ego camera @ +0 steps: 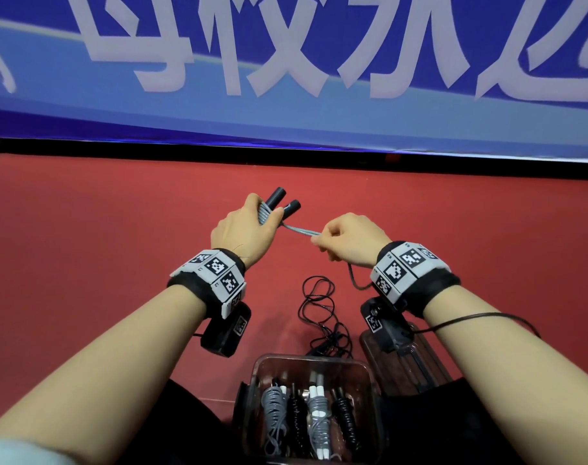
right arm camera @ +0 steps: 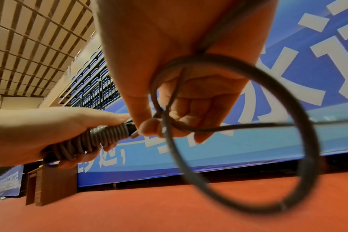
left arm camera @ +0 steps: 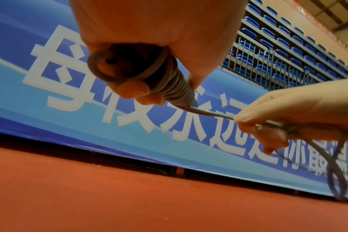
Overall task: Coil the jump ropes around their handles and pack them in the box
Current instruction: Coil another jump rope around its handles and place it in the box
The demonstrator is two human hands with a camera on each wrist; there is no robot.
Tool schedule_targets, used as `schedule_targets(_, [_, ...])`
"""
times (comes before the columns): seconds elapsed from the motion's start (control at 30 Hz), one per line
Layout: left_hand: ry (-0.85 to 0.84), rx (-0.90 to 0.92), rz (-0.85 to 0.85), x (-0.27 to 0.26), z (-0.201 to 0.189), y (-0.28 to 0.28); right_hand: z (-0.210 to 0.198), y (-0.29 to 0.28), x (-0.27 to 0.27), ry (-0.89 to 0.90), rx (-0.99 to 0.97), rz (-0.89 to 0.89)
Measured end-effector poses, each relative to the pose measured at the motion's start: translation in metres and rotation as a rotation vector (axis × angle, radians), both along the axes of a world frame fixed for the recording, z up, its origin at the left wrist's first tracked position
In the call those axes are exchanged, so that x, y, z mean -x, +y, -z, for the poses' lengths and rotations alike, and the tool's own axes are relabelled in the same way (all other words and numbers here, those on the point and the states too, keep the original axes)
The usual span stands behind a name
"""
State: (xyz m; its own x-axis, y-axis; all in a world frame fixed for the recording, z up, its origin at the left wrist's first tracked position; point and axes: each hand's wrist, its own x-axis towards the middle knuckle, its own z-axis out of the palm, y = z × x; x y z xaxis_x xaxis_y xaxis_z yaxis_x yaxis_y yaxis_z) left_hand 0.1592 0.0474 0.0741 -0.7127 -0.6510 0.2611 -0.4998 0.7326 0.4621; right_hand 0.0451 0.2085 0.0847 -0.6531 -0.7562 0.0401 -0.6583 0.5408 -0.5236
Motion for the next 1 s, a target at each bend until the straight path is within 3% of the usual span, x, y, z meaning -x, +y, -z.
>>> schedule_targets(0.2, [-0.092,0.289,0.037,-0.002,0.005,-0.009,-0.006,0.001,-0.004,0.173,0.068,0.021])
schedule_targets(0.27, [-0.077,0.307,0.037,-0.002,0.002,-0.008,-0.008,-0.001,-0.005,0.202,0.112,0.058])
schedule_targets(0.33, [-0.055,0.2,0.004,-0.002,-0.003,-0.009,-0.01,0.0,-0.003,0.201,0.13,0.105])
schedule_targets(0.53, [0.19,-0.448,0.017,0.004,-0.003,-0.021,-0.017,0.001,-0.002,0.194,0.172,0.142])
schedule_targets(0.63, [0.253,-0.572,0.034,0.004,-0.003,-0.023,-0.019,0.0,-0.001,0.214,0.203,0.164])
schedule_targets(0.73, [0.234,-0.588,0.018,0.003,-0.001,-0.025,-0.017,0.0,-0.005,0.248,0.194,0.064])
schedule_targets(0.8, [0.117,-0.451,-0.004,0.001,0.0,-0.024,-0.017,-0.003,-0.011,0.271,0.191,-0.019])
schedule_targets(0.9, [-0.139,0.058,0.005,-0.004,-0.001,-0.015,-0.016,-0.007,-0.017,0.301,0.179,-0.084])
schedule_targets(1.0, [-0.214,0.305,0.13,-0.006,-0.004,-0.008,-0.014,-0.007,-0.014,0.313,0.179,-0.068])
